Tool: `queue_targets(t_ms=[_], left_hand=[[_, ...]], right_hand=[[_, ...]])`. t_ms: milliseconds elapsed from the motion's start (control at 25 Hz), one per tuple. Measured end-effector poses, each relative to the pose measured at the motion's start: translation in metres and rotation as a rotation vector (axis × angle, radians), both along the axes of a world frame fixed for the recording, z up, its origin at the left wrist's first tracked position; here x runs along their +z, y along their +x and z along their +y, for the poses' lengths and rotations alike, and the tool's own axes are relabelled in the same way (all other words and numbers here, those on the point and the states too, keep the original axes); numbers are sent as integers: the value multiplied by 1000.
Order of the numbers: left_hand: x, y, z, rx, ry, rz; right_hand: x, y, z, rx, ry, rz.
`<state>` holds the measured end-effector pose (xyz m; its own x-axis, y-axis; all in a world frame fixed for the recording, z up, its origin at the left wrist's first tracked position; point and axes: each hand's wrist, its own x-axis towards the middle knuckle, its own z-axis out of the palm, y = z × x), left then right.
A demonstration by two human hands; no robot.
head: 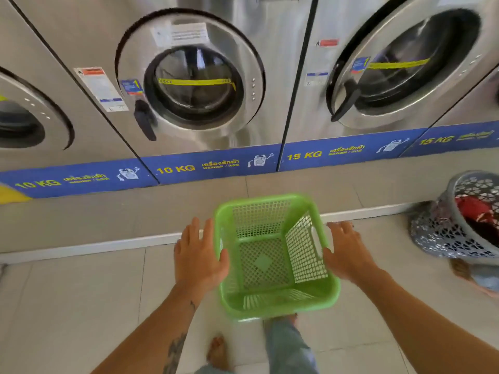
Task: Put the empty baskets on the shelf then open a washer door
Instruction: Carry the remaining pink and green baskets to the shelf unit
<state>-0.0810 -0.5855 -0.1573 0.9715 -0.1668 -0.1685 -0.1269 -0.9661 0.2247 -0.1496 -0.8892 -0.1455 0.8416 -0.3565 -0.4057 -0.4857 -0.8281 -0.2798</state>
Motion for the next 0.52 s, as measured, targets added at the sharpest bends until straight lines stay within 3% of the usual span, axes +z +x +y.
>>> queue_targets(t_ms=[280,520], left_hand=[[-138,20,-22,190,144,243],[-222,32,-34,309,110,346]], right_hand=[[-172,67,-46,67,9,151],[-255,62,-66,221,-105,104]])
